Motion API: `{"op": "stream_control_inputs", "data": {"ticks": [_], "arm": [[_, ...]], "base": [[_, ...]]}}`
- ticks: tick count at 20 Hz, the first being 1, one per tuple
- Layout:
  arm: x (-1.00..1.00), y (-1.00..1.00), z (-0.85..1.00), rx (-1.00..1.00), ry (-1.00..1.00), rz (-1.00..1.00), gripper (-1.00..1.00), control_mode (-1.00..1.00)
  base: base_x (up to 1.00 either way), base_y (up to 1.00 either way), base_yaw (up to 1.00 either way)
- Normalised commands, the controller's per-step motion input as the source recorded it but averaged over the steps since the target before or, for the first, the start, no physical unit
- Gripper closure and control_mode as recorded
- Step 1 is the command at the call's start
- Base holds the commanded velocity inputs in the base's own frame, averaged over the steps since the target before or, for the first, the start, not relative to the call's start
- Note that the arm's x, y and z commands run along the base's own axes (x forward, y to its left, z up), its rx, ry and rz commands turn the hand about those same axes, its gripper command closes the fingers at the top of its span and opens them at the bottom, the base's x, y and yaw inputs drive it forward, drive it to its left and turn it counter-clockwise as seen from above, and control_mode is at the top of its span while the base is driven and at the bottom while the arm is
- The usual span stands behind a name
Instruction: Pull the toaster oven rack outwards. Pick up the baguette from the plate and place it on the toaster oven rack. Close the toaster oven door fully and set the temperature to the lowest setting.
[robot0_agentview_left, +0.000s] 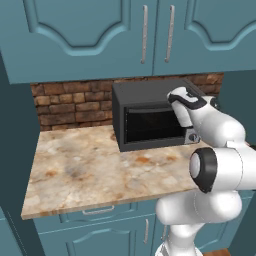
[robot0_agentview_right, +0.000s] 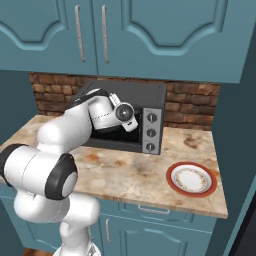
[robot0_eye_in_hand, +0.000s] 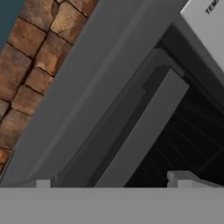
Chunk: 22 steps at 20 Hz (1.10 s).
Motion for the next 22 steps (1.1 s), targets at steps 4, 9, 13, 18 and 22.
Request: {"op": "stream_control_inputs", "data": {"ticks": [4, 9, 13, 18, 22], "arm": [[-0.26, 0.00, 0.22, 0.00, 0.00, 0.01, -1.00, -1.00], [-0.41, 0.00, 0.51, 0.00, -0.05, 0.09, -1.00, -1.00], [-0.13, 0.00, 0.03, -0.12, 0.09, 0.29, -1.00, -1.00], [0.20, -0.18, 0.00, -0.30, 0.33, 0.64, -1.00, -1.00], [0.07, -0.23, -0.01, -0.34, 0.25, 0.42, -1.00, -1.00]], "base": [[0.00, 0.00, 0.00], [0.00, 0.00, 0.00], [0.00, 0.00, 0.00], [0.00, 0.00, 0.00], [0.00, 0.00, 0.00]]}}
